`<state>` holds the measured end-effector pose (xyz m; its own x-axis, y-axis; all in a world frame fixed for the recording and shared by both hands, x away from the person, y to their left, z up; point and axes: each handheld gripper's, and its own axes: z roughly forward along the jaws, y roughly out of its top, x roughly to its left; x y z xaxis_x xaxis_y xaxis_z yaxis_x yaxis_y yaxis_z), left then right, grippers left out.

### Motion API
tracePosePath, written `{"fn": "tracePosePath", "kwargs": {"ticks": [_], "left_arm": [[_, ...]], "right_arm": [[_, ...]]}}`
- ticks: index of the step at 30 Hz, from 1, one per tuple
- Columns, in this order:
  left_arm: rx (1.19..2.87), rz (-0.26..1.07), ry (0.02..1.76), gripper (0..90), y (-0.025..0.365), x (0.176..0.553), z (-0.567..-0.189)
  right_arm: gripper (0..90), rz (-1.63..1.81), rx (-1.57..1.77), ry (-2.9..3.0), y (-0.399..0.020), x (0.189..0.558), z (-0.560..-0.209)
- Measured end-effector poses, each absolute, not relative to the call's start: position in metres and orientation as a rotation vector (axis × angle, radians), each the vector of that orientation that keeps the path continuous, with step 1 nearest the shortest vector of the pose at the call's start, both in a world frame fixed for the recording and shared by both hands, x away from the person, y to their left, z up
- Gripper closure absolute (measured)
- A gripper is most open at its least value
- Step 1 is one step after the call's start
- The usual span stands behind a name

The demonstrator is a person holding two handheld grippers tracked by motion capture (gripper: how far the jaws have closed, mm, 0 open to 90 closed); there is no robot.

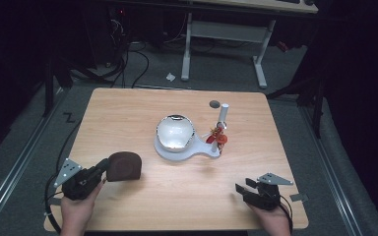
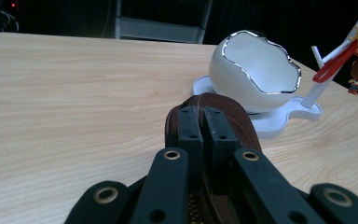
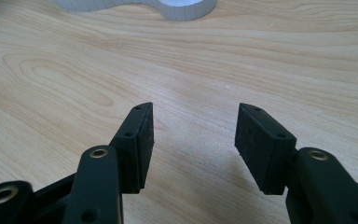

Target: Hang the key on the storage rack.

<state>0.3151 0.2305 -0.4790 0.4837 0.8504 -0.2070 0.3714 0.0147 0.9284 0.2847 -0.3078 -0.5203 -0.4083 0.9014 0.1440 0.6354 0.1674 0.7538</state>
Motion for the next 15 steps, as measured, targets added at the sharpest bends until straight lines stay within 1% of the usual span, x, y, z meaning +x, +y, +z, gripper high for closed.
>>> {"fn": "tracePosePath", "kwargs": {"ticks": [15], "left_arm": [[1.576, 0.539, 1.048, 86.8, 0.201, 0.330, -0.462]], "right_arm": [[47.6, 1.118, 1.444, 2.128, -0.311, 0.286, -0.521]]}}
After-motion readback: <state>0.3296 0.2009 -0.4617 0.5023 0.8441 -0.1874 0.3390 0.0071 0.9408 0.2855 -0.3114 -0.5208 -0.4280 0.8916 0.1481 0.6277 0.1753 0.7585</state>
